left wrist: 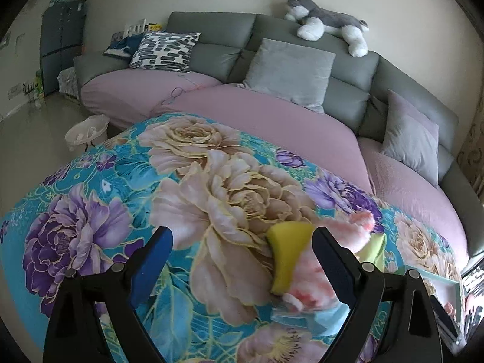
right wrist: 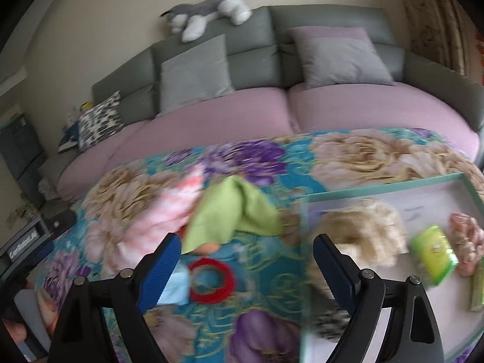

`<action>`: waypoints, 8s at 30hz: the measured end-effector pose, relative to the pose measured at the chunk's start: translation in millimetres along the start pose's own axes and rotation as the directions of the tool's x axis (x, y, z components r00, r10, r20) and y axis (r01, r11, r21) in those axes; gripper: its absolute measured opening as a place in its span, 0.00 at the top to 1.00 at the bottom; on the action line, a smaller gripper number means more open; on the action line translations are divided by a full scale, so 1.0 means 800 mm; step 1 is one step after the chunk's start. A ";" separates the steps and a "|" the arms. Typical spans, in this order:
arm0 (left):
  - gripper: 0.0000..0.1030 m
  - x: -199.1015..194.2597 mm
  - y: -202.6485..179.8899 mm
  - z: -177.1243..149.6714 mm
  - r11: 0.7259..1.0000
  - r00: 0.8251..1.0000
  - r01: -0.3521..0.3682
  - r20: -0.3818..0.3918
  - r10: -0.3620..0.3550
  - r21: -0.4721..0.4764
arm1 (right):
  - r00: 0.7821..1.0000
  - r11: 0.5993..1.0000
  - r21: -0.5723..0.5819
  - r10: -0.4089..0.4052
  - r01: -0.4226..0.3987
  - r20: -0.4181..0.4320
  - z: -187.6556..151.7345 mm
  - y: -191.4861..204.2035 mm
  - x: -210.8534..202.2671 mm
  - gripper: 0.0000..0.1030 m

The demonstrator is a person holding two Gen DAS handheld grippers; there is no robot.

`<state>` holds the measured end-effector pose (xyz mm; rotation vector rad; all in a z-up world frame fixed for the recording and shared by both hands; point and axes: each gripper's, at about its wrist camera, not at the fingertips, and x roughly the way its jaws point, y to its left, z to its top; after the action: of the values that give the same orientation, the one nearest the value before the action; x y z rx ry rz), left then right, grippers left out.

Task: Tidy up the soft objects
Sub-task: 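Withdraw both open tools from the tray back toward the pile, then grasp the blue face mask with the right tool while the left tool grasps the pink fluffy towel, then carry the mask and pink towel over the tray with both tools, then lower both items into the tray and open both tools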

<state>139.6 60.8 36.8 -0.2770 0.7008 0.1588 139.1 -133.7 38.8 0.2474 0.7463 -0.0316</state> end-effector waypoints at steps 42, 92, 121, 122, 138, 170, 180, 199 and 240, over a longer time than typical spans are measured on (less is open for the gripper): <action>0.09 0.058 0.046 -0.021 0.995 0.982 0.002 -0.186 -0.021 -0.104 | 0.957 0.962 -0.180 0.159 -0.205 -0.242 -0.063 0.104 0.071 0.12; 0.10 0.060 -0.062 -0.041 0.975 0.973 0.163 -0.189 -0.134 0.148 | 0.989 0.993 -0.046 0.099 -0.104 -0.106 -0.026 -0.024 -0.005 0.39; 0.89 0.008 -0.067 -0.019 0.954 0.964 0.267 -0.042 -0.264 0.139 | 0.990 0.991 -0.003 0.136 -0.136 -0.046 -0.019 -0.040 -0.023 0.39; 0.89 0.000 -0.068 -0.016 0.950 0.961 0.276 -0.018 -0.277 0.143 | 0.989 0.990 0.000 0.140 -0.140 -0.039 -0.018 -0.041 -0.025 0.39; 0.89 -0.056 -0.069 0.004 0.914 0.910 0.371 0.131 -0.392 0.163 | 0.986 0.986 0.020 0.165 -0.166 0.029 -0.007 -0.046 -0.048 0.39; 0.88 -0.104 -0.274 -0.102 0.647 0.722 0.667 -0.105 -0.684 0.370 | 0.932 0.924 0.303 -0.300 0.232 0.204 -0.010 -0.249 -0.181 0.39; 0.88 -0.063 -0.305 -0.146 0.650 0.748 0.663 -0.297 -0.594 0.371 | 0.951 0.911 0.300 -0.308 0.285 0.033 -0.025 -0.265 -0.139 0.39; 0.86 -0.032 -0.320 -0.182 0.655 0.754 0.650 -0.438 -0.490 0.385 | 0.952 0.901 0.309 -0.293 0.306 -0.088 -0.041 -0.275 -0.107 0.37; 0.09 0.002 -0.208 -0.096 0.927 0.945 0.293 -0.217 -0.244 0.235 | 0.968 0.941 0.227 -0.251 0.251 -0.026 -0.018 -0.217 -0.105 0.04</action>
<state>133.1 -120.6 12.2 -0.1294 0.8500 -0.2265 47.5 -304.0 48.2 0.3704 0.7679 -0.3624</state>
